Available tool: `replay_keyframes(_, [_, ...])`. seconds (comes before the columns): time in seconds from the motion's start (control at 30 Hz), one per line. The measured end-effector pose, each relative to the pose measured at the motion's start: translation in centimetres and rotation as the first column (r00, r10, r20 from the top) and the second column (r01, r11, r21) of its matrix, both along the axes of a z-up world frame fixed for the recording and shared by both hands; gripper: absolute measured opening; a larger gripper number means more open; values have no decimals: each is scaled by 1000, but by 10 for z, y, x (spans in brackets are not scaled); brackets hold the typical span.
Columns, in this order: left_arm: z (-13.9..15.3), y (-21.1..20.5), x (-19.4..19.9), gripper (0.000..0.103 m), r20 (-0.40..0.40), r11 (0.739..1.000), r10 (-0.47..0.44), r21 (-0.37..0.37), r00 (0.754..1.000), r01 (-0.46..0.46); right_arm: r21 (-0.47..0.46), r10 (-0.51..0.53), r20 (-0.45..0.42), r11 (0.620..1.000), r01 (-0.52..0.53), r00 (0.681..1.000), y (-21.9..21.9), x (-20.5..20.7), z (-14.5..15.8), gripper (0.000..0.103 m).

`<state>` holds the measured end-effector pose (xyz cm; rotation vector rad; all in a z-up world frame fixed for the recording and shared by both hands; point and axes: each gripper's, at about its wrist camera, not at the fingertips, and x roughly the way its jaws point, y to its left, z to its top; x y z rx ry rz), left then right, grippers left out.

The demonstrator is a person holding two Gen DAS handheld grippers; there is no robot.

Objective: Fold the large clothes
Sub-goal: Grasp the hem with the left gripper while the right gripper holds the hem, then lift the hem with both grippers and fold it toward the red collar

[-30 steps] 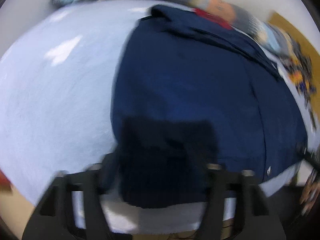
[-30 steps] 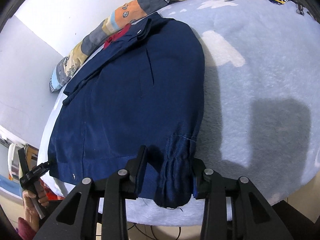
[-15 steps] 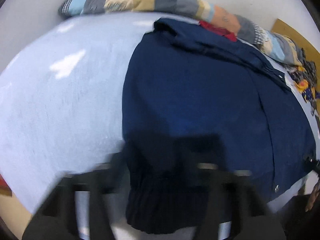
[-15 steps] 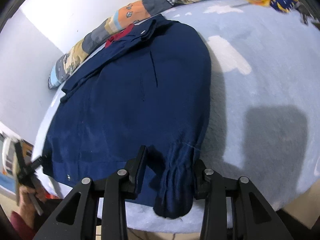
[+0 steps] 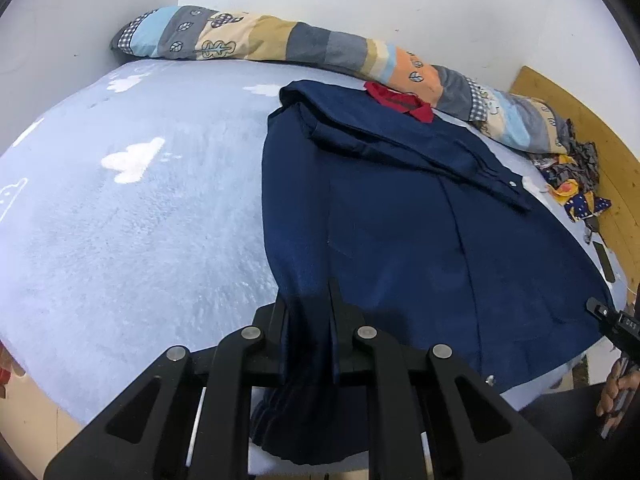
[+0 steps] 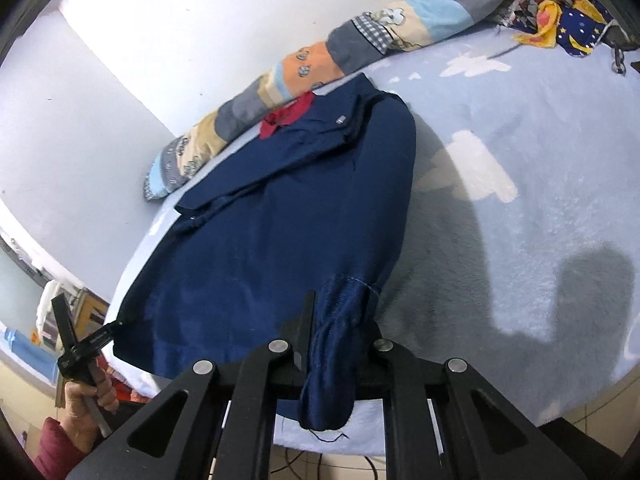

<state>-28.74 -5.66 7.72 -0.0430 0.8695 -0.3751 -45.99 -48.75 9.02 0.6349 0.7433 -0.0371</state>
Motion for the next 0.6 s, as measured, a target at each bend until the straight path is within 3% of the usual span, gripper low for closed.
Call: replay_keyframes(0.6, [25, 21, -25, 12, 6, 997, -11, -72, 1000, 11, 88, 26, 140, 995, -38, 990, 3, -37, 35, 11])
